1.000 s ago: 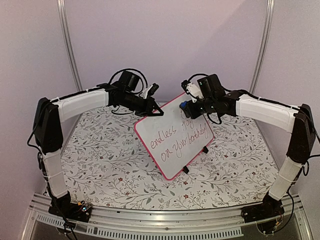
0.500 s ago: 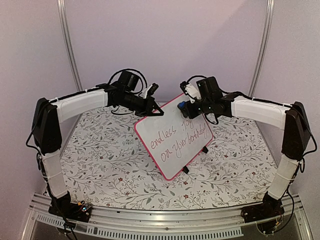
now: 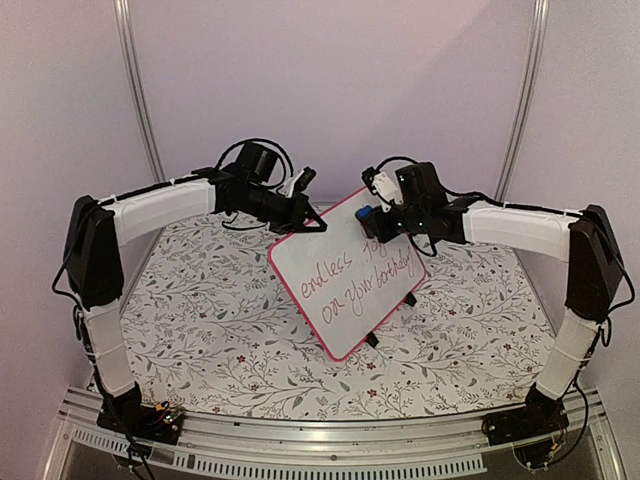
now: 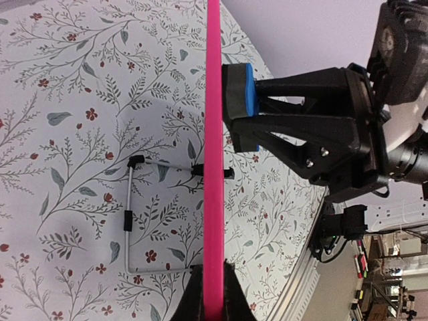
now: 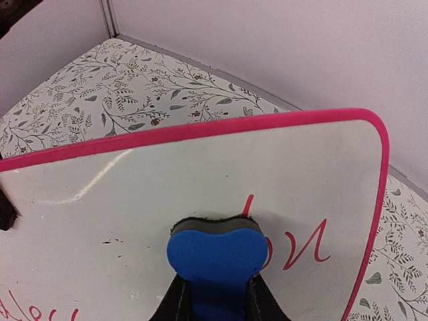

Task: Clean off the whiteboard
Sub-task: Erase the whiteboard at the center of the board.

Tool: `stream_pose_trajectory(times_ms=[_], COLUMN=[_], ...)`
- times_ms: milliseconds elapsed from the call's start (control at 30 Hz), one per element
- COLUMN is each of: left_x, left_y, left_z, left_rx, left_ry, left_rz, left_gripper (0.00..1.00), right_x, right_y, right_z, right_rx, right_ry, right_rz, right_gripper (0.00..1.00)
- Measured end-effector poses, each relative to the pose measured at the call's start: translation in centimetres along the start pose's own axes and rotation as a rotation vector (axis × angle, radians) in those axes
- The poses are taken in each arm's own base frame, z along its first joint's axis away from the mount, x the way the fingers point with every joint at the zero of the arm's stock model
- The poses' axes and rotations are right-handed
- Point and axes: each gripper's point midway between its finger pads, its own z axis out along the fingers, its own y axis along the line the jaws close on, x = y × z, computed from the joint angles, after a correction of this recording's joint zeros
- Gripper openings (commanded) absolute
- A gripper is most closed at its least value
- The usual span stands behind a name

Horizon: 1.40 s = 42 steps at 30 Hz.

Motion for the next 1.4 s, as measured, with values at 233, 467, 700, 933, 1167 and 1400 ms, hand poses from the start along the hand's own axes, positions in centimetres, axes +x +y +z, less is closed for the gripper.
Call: stream_pose_trajectory(times_ms=[233,467,700,933,1167,1400], left_x=[0.0,0.0,0.0,0.0,0.0,0.0], left_y=[0.0,0.0,0.0,0.0,0.0,0.0], left_z=[0.0,0.0,0.0,0.0,0.0,0.0], left_rx=[0.0,0.0,0.0,0.0,0.0,0.0], left_ry=[0.0,0.0,0.0,0.0,0.0,0.0], left_rz=[0.0,0.0,0.0,0.0,0.0,0.0], left_gripper=[0.0,0.0,0.0,0.0,0.0,0.0], right_x=[0.9,1.7,2.1,2.8,3.1,3.7], right_y=[0.0,0.3,0.6,0.8,0.8,0.8], right_z=[-0.2,-0.4,-0.5,-0.7,-0.8,-1.0], right_rx=[0.0,-0.021,-0.037,-0.048,-0.052,-0.052], right_ry=[0.016,0.032,0.048,0.064,0.073,0.087], right_rz=[0.006,0.007,0.008,0.008,0.008,0.009], right_gripper=[0.01,0.01,0.01,0.01,0.0,0.0])
